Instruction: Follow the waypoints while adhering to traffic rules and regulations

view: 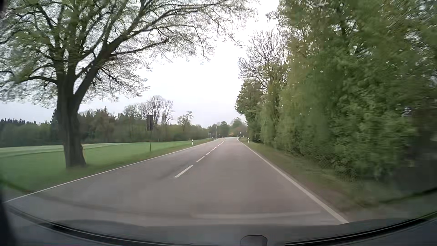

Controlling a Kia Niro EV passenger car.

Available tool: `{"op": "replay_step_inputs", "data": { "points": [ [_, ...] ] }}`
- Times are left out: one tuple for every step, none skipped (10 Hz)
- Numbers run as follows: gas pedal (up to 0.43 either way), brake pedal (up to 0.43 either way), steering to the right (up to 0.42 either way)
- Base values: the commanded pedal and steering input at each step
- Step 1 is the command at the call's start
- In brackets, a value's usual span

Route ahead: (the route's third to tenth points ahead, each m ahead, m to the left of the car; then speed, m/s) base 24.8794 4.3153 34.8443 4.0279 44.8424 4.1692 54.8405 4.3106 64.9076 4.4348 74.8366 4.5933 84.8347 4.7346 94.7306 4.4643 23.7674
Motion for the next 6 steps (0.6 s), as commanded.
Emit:
{"op": "replay_step_inputs", "data": {
  "points": [
    [0.087,0.000,-0.001],
    [0.087,0.000,-0.001],
    [0.087,0.000,-0.001],
    [0.087,0.000,-0.001],
    [0.087,0.000,-0.001],
    [0.087,0.000,-0.001]
  ]
}}
